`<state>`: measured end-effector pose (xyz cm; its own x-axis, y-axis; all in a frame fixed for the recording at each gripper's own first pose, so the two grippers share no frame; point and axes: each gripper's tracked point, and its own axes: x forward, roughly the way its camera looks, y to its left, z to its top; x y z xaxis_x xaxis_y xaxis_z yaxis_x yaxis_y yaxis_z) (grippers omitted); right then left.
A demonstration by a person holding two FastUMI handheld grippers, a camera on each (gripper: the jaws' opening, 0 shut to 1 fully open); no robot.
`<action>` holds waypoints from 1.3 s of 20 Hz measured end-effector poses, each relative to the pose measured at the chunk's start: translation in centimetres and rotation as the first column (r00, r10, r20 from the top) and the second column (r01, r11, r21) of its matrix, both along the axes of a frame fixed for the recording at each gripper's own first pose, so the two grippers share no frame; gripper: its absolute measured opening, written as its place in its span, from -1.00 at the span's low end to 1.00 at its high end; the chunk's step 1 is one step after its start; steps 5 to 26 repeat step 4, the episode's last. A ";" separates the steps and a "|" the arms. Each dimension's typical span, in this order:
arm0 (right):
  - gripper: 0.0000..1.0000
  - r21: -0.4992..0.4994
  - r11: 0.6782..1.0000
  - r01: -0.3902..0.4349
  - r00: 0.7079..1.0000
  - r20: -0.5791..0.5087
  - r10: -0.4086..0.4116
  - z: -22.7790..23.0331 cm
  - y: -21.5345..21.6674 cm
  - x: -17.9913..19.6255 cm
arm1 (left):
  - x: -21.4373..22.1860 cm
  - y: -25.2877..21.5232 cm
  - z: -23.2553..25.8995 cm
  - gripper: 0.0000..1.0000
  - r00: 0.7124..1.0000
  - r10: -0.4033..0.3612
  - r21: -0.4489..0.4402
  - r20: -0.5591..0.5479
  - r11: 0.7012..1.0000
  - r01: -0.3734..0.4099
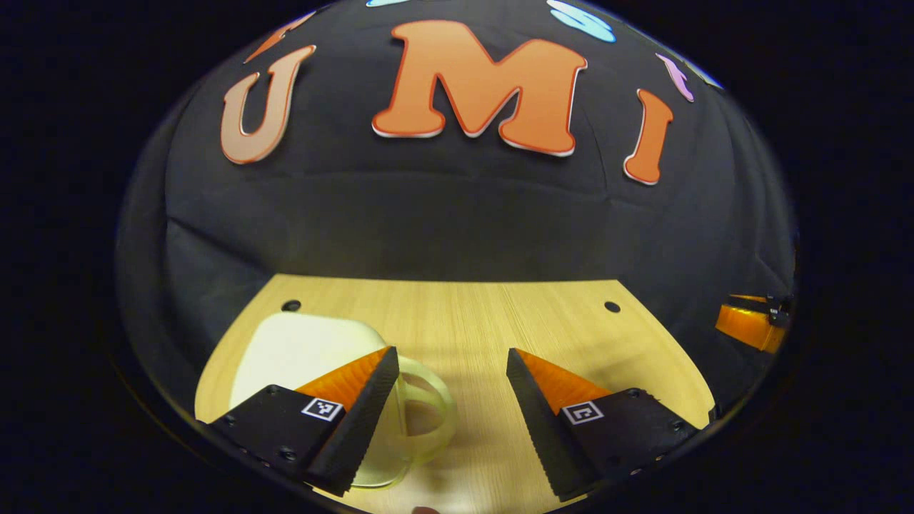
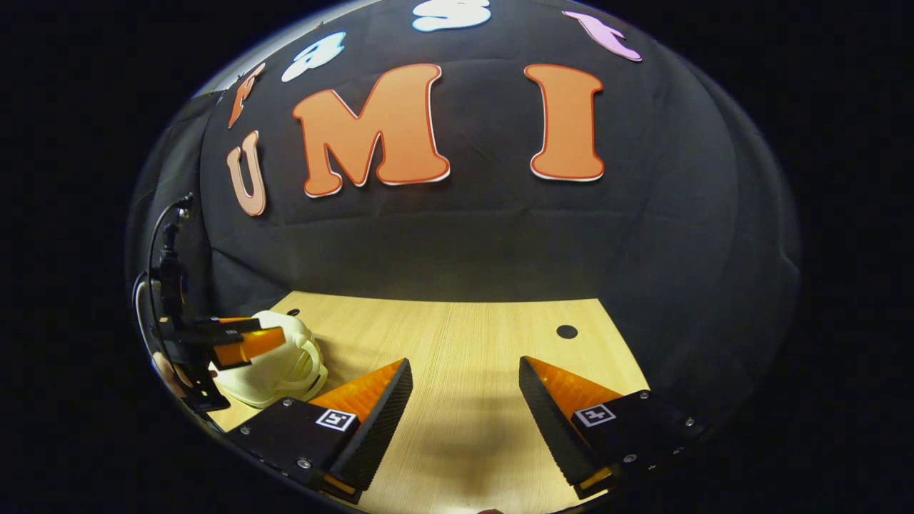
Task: First open the suitcase, pack the skin care products into it, and then close the suitcase.
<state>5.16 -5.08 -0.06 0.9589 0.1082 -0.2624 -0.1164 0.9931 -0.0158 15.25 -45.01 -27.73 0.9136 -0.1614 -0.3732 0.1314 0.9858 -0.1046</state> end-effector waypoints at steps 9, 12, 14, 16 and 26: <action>0.91 -0.002 1.000 0.028 0.995 0.094 -0.027 2.7 0.9 -1.0 | -0.3 1.9 3.4 0.92 0.992 0.030 0.074 0.126 0.996 -0.040; 0.91 -0.002 1.000 0.028 0.995 0.094 -0.027 2.7 0.9 -1.0 | -0.3 1.9 3.4 0.92 0.992 0.030 0.074 0.126 0.996 -0.040; 0.91 -0.002 1.000 0.028 0.995 0.094 -0.027 2.7 0.9 -1.0 | -0.3 1.9 3.4 0.92 0.992 0.030 0.074 0.126 0.996 -0.040; 0.91 -0.002 1.000 0.028 0.995 0.094 -0.027 2.7 0.9 -1.0 | -0.3 1.9 3.4 0.92 0.992 0.030 0.074 0.126 0.996 -0.040; 0.91 -0.002 1.000 0.028 0.995 0.094 -0.027 2.7 0.9 -1.0 | -0.3 1.9 3.4 0.92 0.992 0.030 0.074 0.126 0.996 -0.040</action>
